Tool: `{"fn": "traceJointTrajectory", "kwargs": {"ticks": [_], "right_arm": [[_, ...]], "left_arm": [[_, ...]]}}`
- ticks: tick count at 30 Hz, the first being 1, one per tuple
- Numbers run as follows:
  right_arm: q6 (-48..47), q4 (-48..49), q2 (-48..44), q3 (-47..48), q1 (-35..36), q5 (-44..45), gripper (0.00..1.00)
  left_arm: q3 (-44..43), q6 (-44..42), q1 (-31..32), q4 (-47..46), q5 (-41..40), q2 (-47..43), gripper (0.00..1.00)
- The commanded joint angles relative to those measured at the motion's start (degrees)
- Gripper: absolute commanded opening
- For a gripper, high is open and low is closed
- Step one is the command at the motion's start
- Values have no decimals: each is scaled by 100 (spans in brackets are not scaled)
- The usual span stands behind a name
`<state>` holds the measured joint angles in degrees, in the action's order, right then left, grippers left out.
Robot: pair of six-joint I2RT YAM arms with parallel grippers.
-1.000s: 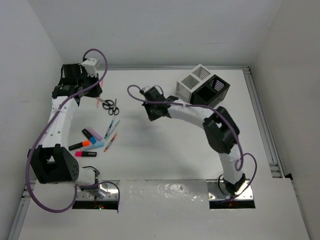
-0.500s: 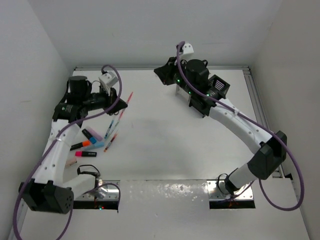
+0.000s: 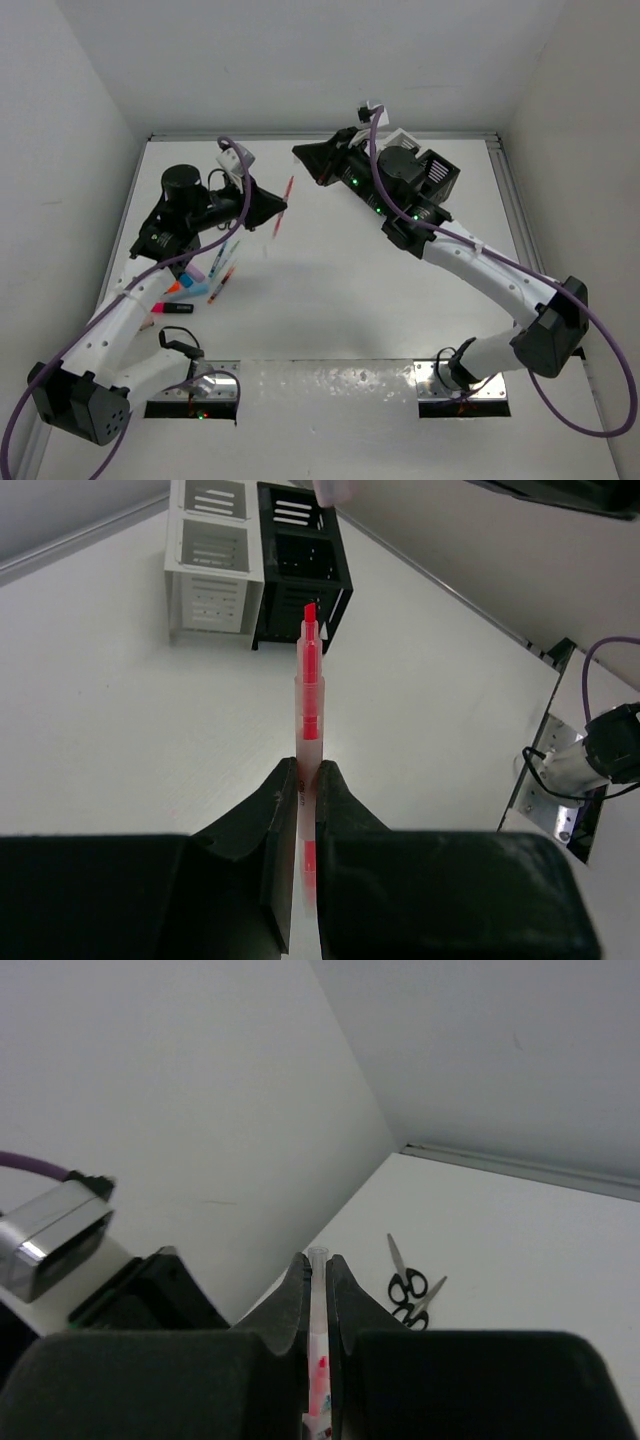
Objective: Sort the stationery into containers
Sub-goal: Close the pen cap on the pen.
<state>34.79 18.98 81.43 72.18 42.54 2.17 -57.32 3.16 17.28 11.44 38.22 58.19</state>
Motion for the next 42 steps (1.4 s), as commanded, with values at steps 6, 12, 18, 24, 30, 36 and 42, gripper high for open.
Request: {"fn": "traceJointTrajectory", "kwargs": {"ticks": [6, 12, 18, 24, 30, 36, 42], "right_arm": [[-7, 562, -241, -169, 325, 380, 0], [-77, 685, -320, -319, 342, 565, 0], [-112, 975, -408, -477, 360, 749, 0], [-86, 958, -347, -503, 369, 767, 0], [-139, 932, -347, -495, 369, 793, 0], [-112, 923, -338, -530, 377, 811, 0], [-104, 897, -303, -556, 377, 811, 0]], "left_arm": [[-157, 589, 311, -713, -446, 61, 0], [-87, 896, 355, -775, -491, -44, 0], [133, 1169, 522, -723, -535, -203, 0], [98, 1240, 575, -740, -684, -142, 0], [63, 1275, 636, -889, -789, -107, 0], [54, 1319, 698, -951, -868, -63, 0], [72, 1319, 707, -1003, -912, -62, 0]]}}
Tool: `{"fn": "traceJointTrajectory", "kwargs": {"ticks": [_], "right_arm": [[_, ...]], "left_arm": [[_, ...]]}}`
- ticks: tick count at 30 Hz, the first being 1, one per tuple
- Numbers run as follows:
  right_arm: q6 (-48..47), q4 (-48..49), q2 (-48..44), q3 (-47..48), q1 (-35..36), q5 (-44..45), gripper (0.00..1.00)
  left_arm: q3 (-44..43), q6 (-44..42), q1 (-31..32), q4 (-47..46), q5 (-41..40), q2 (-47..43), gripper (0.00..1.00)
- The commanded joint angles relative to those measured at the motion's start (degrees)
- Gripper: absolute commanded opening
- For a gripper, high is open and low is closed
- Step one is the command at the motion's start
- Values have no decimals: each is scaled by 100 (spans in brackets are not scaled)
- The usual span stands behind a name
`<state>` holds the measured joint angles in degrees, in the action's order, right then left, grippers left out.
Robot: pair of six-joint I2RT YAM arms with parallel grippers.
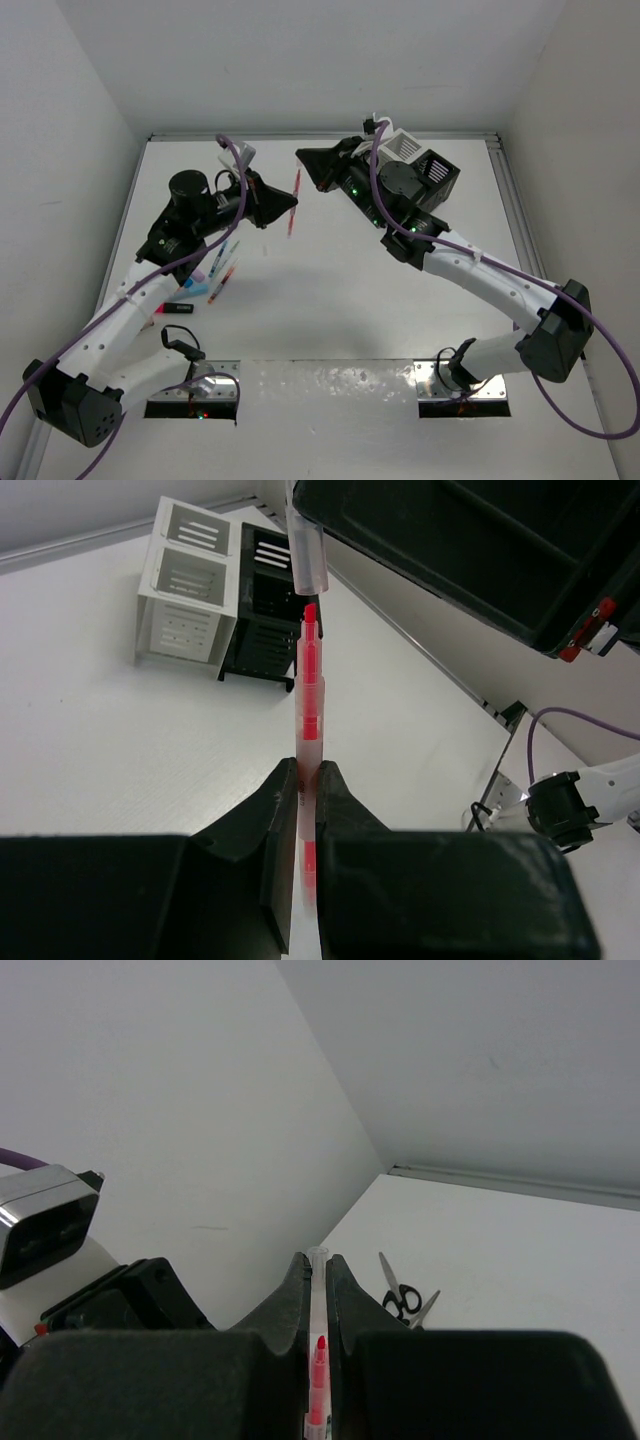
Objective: Sort the stationery into containers
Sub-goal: Close the pen cap on the pen.
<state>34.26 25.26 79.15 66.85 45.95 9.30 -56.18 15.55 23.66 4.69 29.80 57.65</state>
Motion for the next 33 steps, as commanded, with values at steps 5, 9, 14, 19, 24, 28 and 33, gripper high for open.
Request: {"fn": "traceJointTrajectory", "kwargs": {"ticks": [5, 9, 14, 19, 24, 28, 33], "right_arm": [[-51, 260, -58, -58, 36, 90, 0], [-7, 261, -67, -76, 36, 90, 0], [46, 287, -40, -128, 107, 63, 0], [133, 471, 47, -295, 221, 81, 0], [46, 664, 100, -418, 274, 55, 0], [-349, 1042, 74, -857, 283, -24, 0], [-921, 1296, 30, -1384, 300, -297, 0]], "left_arm": [[-51, 71, 77, -328, -115, 1, 0], [-42, 62, 69, -346, -150, 1, 0], [-59, 44, 77, -581, -238, 27, 0], [-173, 62, 42, -776, -308, 124, 0], [-226, 167, 51, -908, -308, 141, 0], [-279, 439, -98, -1145, -274, 141, 0], [-376, 370, -213, -1268, -80, 115, 0]]}}
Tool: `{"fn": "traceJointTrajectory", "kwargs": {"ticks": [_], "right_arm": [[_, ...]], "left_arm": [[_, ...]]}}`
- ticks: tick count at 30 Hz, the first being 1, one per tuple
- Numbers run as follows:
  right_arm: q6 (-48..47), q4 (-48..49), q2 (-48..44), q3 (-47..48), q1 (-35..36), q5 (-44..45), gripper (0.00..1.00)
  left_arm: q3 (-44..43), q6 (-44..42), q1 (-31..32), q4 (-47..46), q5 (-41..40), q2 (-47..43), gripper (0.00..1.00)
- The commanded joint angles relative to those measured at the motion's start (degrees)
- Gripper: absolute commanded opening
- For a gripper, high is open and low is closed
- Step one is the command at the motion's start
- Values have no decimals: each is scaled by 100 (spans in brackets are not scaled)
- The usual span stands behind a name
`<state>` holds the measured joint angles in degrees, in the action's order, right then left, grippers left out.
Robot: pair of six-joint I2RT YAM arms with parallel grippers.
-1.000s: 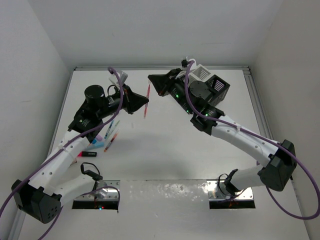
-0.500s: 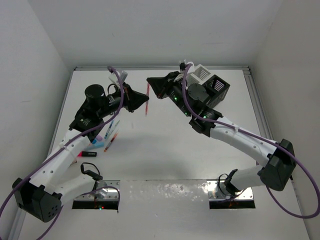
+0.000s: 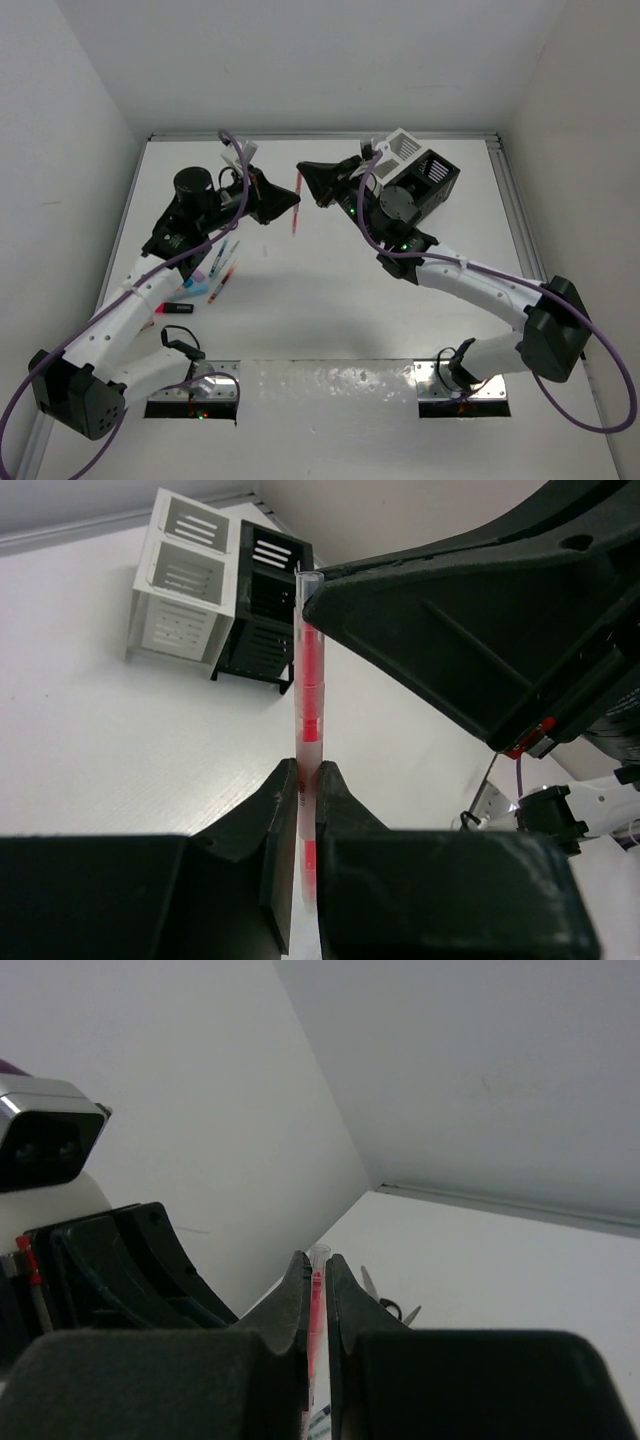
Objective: Sort the stationery into containers
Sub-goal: Close the pen cap on the pen.
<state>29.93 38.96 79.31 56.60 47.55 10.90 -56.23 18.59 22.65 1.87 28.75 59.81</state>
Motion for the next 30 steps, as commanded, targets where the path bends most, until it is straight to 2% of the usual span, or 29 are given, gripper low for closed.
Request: {"fn": "traceJointTrajectory", "kwargs": {"ticks": [1, 10, 18, 30], "right_arm": [[-558, 6, 41, -525, 132, -570, 0], [-603, 366, 410, -1088, 378, -852, 0], [-489, 384, 507, -1774, 475, -703, 0], [-506, 305, 604, -1520, 562, -984, 0]], "left_arm": [[-371, 31, -121, -1004, 60, -93, 0], [-477, -259, -217, -1189, -45, 39, 0], [-468, -479, -428, -1496, -63, 39, 0], [-134, -1120, -393, -1031, -142, -57, 0]]}}
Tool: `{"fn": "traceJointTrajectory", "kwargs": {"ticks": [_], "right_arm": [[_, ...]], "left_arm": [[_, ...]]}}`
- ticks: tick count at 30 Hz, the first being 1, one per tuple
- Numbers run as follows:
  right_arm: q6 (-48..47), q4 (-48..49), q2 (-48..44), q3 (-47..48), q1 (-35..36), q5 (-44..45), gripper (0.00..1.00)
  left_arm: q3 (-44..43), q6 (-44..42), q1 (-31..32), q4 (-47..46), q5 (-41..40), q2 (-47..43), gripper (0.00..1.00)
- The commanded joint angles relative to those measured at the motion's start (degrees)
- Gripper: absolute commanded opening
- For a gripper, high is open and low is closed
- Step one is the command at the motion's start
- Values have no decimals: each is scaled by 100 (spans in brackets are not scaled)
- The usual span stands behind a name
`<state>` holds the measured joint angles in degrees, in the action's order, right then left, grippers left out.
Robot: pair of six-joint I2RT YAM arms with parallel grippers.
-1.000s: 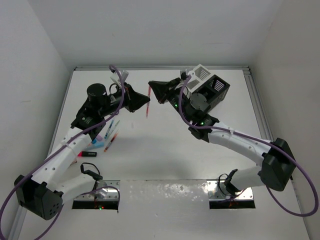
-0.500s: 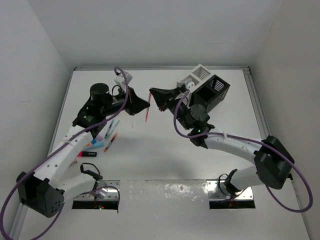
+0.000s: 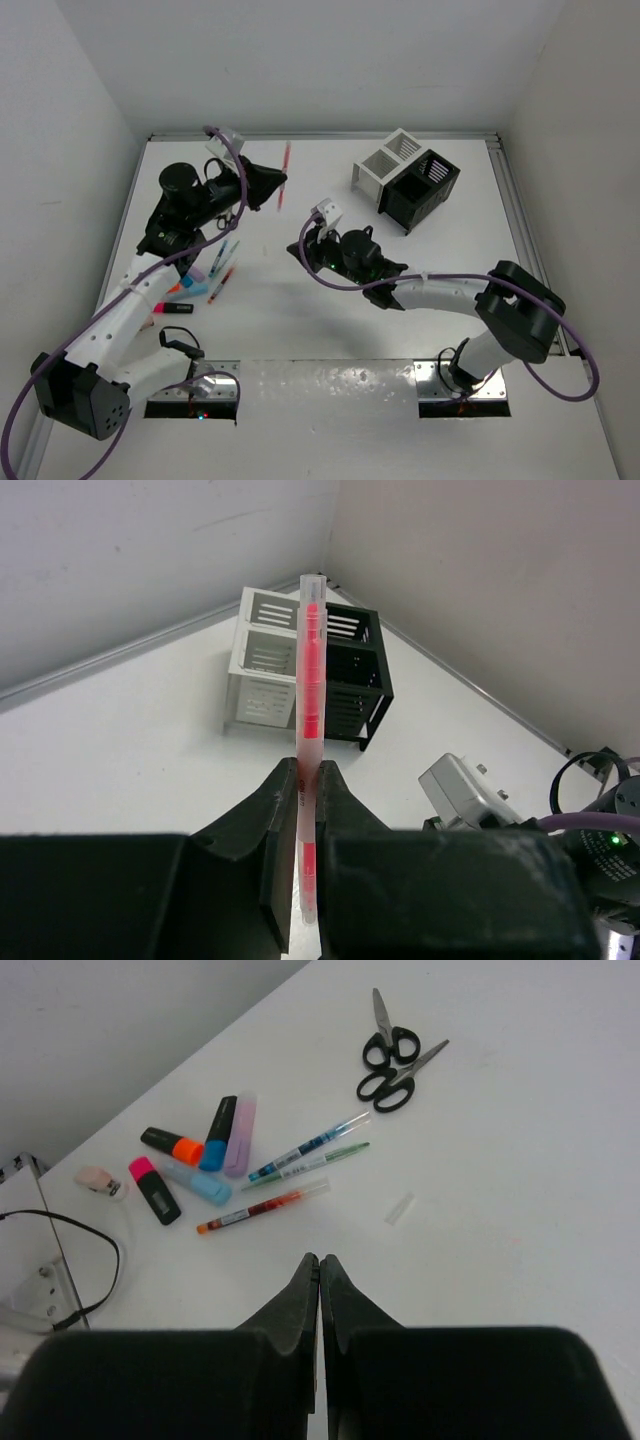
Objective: Sort the stationery into containers
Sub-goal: Close the pen cap on the pen.
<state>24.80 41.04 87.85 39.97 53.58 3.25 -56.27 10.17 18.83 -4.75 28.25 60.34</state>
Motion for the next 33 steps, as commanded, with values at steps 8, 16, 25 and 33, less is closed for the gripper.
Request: {"fn": "traceJointTrajectory", "kwargs": {"ticks": [8, 16, 25, 33], "right_arm": [[-273, -604, -690, 310, -321, -219, 3], [-730, -2107, -1358, 995, -972, -649, 50], [-880, -2259, -1464, 2198, -1201, -1370, 60], [-353, -1661, -832, 2709, -1148, -1476, 64]], "left_arm": [[-77, -560, -11, -219, -118, -224, 0], [90, -894, -2, -140, -144, -338, 0], [239, -1281, 147, -35, -39, -365, 0], [266, -1299, 270, 36, 198, -382, 0]]}}
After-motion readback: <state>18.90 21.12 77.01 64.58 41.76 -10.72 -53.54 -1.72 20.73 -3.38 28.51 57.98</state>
